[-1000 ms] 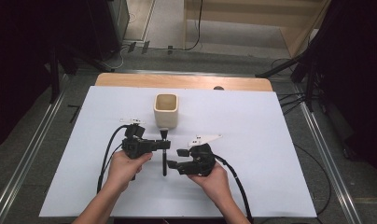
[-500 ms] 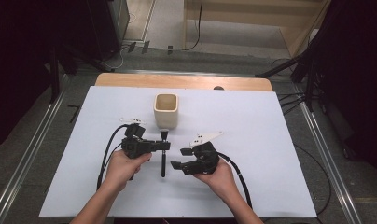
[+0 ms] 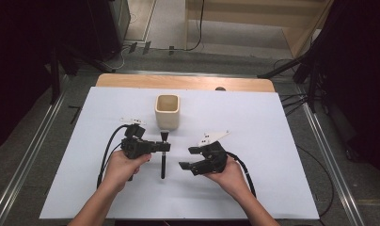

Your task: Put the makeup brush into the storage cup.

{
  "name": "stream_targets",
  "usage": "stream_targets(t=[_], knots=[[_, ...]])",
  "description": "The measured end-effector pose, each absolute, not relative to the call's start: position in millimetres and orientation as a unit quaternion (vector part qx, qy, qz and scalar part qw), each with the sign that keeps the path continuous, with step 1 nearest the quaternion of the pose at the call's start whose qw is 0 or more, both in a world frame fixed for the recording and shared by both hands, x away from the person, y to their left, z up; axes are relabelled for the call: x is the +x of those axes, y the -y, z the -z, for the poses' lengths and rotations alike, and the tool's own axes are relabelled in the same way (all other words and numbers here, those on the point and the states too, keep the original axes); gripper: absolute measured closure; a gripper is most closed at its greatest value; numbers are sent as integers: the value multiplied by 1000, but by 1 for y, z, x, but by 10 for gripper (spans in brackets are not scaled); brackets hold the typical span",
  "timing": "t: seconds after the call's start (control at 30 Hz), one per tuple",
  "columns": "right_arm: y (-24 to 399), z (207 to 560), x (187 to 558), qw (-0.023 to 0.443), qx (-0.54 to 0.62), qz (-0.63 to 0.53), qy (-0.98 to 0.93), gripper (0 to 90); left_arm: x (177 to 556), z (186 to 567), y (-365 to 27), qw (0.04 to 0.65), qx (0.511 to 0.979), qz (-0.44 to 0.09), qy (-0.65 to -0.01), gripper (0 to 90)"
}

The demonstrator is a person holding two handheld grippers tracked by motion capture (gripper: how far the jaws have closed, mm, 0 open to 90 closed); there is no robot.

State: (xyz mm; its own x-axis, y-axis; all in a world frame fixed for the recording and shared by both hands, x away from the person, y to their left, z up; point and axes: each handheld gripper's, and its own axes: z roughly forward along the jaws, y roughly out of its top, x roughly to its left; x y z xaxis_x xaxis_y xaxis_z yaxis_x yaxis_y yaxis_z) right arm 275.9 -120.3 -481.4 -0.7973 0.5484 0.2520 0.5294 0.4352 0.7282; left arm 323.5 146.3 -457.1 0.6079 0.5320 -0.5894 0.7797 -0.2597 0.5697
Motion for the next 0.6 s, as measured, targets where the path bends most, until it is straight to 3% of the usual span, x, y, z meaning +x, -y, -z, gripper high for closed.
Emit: stream_targets(t=[0.43,0.6], knots=[[135,481,276,35,340,-395,-853,285,323,457,-147,435,786,142,-416,782],[140,483,276,33,341,-387,-856,236,323,457,-147,435,786,143,-416,781]])
